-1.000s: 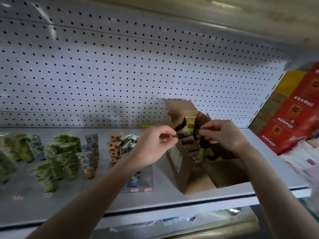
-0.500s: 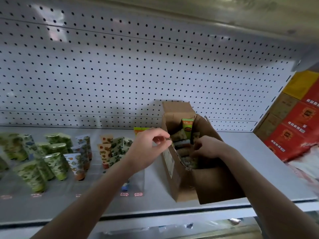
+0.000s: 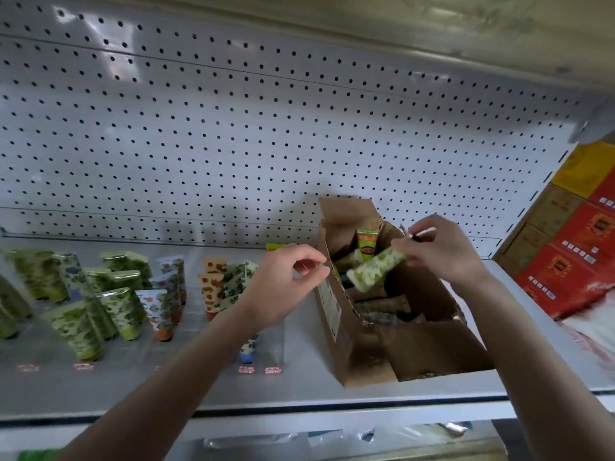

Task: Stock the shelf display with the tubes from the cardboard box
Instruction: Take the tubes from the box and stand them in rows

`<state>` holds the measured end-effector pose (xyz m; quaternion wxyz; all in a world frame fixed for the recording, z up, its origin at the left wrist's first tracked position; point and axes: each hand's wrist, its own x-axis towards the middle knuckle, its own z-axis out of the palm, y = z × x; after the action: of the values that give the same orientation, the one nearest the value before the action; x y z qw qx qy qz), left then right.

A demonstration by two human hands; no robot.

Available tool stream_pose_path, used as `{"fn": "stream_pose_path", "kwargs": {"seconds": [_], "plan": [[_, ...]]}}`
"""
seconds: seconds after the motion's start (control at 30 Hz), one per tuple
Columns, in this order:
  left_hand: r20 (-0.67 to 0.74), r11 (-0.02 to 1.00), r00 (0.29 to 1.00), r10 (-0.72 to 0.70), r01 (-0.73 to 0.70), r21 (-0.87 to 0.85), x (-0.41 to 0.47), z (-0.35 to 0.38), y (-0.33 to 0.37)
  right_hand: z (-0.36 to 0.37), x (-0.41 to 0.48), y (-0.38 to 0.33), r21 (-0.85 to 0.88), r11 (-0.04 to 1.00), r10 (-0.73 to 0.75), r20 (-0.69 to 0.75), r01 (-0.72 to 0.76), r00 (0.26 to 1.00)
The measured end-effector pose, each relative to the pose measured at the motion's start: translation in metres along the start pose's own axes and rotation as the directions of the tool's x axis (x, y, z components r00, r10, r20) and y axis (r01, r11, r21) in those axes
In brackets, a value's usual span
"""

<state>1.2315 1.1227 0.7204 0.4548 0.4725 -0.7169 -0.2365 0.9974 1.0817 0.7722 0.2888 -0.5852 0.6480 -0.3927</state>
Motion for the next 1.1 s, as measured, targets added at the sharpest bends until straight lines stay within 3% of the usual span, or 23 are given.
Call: {"fn": "stream_pose_path", "kwargs": {"seconds": [0.17, 0.37, 0.6, 0.8, 0.9, 1.1], "plan": [[-0.018, 0.998, 1.000, -0.022, 0.021, -0.064, -0.003, -0.005, 0.005, 0.000, -0.024, -0.028, 0.321, 0.944, -0.045, -0.121, 0.082, 0.992], [-0.009, 0.980, 0.996, -0.086, 0.083, -0.182, -0.010, -0.032, 0.007, 0.042, -0.046, -0.051, 0.489, 0.868, -0.123, 0.043, 0.087, 0.991], [-0.249, 0.891, 0.932, -0.265, 0.138, -0.432, -0.027, -0.091, -0.007, 0.109, -0.060, -0.076, 0.401, 0.912, -0.194, 0.239, 0.085, 0.952], [-0.305, 0.870, 0.901, -0.308, 0.138, -0.473, -0.047, -0.147, -0.024, 0.163, -0.075, -0.100, 0.238, 0.959, -0.247, 0.423, 0.156, 0.872], [-0.306, 0.908, 0.916, -0.260, 0.124, -0.400, -0.053, -0.174, -0.034, 0.185, -0.082, -0.116, 0.229, 0.944, -0.315, 0.419, 0.237, 0.852], [-0.164, 0.994, 0.983, -0.083, 0.070, -0.082, -0.066, -0.208, -0.051, 0.224, -0.097, -0.148, 0.348, 0.870, -0.463, 0.331, 0.350, 0.822]]}}
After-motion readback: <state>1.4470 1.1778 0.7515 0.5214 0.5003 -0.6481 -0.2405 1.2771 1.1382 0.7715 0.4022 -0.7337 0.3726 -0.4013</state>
